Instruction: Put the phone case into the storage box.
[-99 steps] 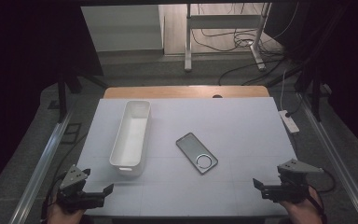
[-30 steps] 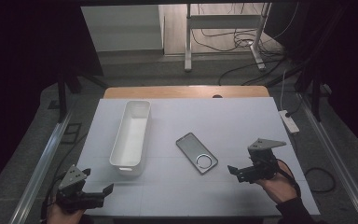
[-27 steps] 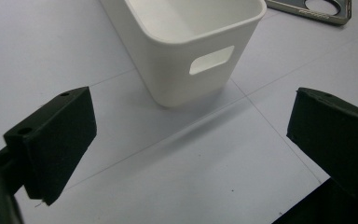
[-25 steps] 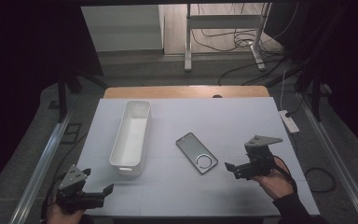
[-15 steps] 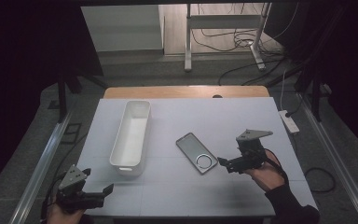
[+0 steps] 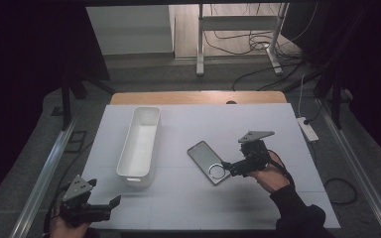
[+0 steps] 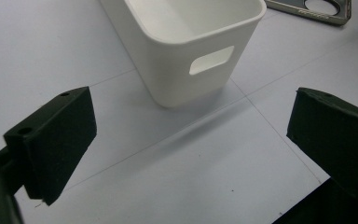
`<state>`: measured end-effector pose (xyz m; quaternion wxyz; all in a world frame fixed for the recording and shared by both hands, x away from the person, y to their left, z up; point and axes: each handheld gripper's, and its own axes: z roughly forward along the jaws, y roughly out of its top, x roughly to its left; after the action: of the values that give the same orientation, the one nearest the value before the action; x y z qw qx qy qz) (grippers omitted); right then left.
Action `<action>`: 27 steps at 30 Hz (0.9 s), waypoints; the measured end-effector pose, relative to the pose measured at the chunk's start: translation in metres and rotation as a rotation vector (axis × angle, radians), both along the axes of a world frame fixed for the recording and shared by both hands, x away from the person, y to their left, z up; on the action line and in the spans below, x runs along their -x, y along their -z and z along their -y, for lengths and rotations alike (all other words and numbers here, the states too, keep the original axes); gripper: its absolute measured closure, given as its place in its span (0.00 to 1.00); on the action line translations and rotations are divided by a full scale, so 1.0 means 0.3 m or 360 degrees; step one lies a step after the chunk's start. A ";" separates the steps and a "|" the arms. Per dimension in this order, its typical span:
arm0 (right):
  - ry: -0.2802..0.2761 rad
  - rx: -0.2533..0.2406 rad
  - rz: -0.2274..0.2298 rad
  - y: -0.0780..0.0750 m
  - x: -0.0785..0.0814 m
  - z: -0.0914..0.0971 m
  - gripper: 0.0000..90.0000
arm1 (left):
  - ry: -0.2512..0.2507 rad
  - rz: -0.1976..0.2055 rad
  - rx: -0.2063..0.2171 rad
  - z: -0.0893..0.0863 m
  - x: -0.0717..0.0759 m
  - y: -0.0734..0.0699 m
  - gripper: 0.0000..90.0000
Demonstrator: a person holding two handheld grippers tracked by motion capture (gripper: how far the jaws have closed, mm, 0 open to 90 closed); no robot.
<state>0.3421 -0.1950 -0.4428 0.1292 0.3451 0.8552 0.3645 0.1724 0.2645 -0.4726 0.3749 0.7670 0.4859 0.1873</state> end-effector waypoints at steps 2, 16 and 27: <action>-0.0005 0.0000 0.0001 0.003 -0.009 -0.010 0.00 | 0.0000 0.0001 -0.0001 0.000 0.000 0.000 0.02; -0.0056 0.0034 0.0005 0.018 -0.077 -0.087 0.00 | 0.0005 0.0000 -0.0002 0.002 -0.001 0.000 0.02; -0.0074 0.0040 -0.0020 0.030 -0.130 -0.150 0.00 | 0.0008 0.0000 -0.0002 0.001 -0.001 0.000 0.02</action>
<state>0.3812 -0.1500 -0.4519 0.1197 0.3258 0.8683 0.3545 0.1727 0.2641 -0.4727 0.3749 0.7685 0.4837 0.1868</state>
